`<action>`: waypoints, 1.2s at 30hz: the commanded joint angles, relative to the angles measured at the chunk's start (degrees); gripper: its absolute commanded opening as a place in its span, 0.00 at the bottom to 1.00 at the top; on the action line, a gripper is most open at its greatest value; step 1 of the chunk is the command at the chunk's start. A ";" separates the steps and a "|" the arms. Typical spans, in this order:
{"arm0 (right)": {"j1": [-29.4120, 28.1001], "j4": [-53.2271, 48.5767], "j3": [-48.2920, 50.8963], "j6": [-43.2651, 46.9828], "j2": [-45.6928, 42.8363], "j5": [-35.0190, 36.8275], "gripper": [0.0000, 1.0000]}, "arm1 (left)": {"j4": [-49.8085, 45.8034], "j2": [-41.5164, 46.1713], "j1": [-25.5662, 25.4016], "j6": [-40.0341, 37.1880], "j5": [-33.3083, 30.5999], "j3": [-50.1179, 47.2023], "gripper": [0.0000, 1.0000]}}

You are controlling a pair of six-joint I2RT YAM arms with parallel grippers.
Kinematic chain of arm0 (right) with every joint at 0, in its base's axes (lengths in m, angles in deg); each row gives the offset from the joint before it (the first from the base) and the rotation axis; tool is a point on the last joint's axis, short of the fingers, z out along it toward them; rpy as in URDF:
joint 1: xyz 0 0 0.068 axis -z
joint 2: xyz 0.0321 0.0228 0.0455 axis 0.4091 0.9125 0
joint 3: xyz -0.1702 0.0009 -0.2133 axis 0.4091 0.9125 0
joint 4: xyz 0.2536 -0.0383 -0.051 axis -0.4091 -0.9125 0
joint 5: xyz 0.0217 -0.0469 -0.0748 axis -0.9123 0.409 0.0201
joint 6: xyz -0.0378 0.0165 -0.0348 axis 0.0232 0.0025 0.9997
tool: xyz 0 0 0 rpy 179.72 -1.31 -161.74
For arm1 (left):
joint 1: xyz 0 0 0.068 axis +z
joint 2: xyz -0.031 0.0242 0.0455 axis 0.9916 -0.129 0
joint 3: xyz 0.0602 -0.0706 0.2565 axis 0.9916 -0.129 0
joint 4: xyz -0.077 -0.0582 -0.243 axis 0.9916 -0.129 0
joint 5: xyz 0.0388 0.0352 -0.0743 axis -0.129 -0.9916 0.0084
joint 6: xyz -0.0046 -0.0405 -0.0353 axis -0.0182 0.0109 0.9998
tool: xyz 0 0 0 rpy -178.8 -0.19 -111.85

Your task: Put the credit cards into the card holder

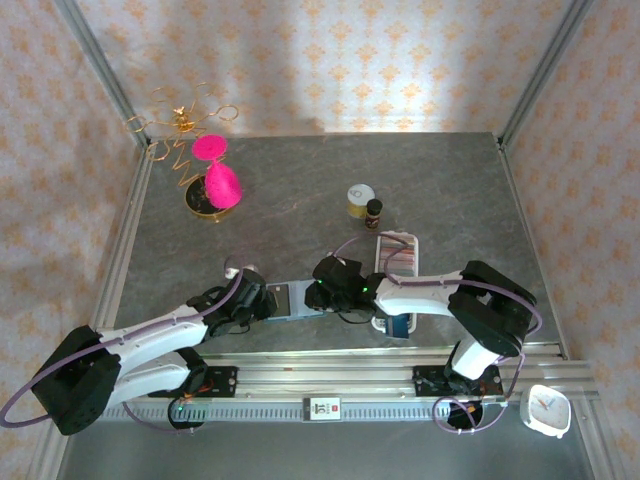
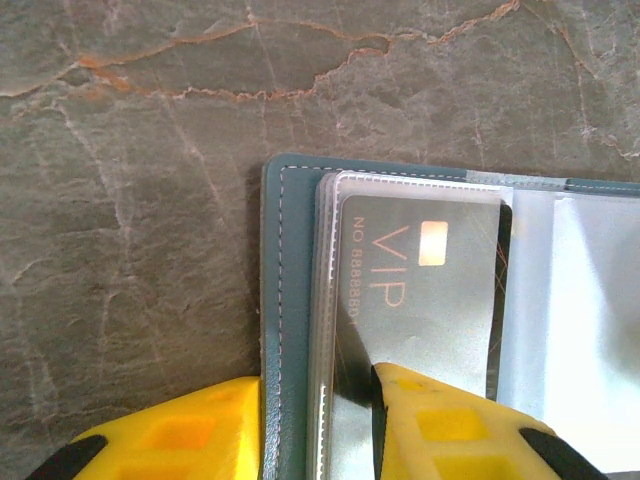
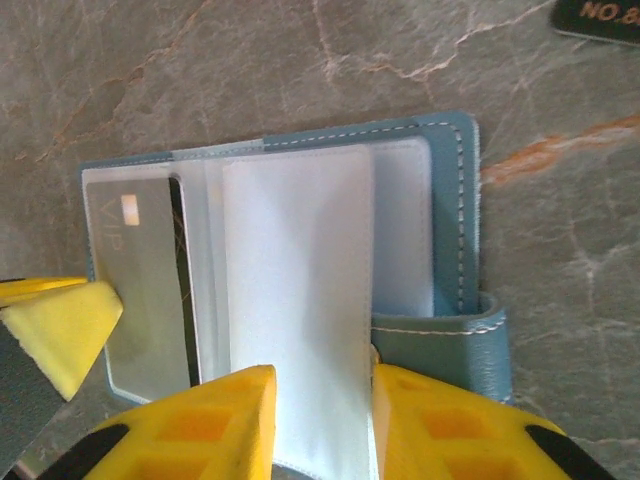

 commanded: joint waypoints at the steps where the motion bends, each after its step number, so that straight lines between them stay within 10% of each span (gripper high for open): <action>1: -0.21 1.83 0.44 -0.48 0.65 -0.72 0.29 | 0.69 -1.15 0.76 -0.78 -1.23 -1.12 0.31; 36: -0.99 20.50 -7.67 -3.51 11.95 -13.70 0.34 | -9.61 16.92 2.90 4.03 -14.04 -1.52 0.39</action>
